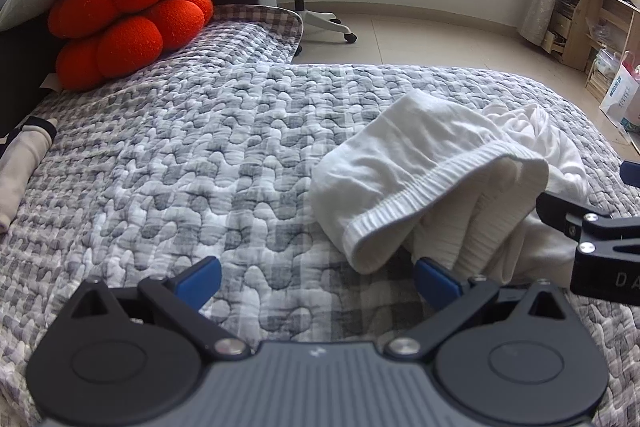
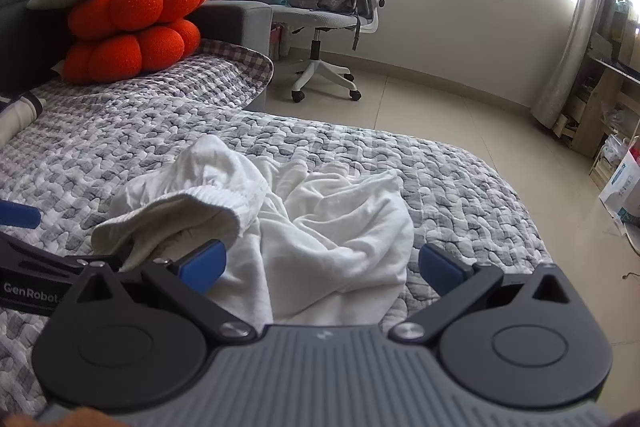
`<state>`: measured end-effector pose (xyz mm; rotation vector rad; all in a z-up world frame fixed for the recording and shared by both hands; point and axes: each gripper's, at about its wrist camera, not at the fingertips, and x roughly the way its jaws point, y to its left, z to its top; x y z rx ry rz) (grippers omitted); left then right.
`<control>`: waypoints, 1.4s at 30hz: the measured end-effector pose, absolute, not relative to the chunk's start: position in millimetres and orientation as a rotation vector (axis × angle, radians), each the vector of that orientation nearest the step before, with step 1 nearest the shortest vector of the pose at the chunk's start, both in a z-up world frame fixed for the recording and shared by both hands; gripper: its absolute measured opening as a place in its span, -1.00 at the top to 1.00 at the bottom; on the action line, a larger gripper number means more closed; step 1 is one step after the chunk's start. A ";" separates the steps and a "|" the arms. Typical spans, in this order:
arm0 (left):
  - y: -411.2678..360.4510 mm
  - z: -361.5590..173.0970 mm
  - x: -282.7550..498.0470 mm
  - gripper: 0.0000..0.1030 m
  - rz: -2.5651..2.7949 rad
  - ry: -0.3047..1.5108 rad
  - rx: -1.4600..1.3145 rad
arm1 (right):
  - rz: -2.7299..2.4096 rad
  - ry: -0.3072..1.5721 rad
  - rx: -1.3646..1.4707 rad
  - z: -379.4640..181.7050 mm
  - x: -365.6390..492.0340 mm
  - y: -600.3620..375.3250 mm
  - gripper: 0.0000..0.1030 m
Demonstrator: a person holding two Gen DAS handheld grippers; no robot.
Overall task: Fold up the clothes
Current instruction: 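Reach both grippers toward the white garment's elastic waistband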
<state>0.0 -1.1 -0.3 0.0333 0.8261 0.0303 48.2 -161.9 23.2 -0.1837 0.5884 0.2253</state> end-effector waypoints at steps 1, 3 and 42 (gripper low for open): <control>-1.5 -0.4 0.0 -0.99 0.030 0.829 0.034 | 0.225 0.589 -0.188 23.0 48.2 -161.0 -1.00; -2.3 -0.6 0.1 -0.99 0.029 0.836 0.034 | 0.224 0.592 -0.196 22.6 48.1 -159.1 -1.00; 13.3 -17.4 4.2 -1.00 0.029 0.960 -0.028 | 0.280 0.602 -0.252 15.3 44.5 -157.0 -0.98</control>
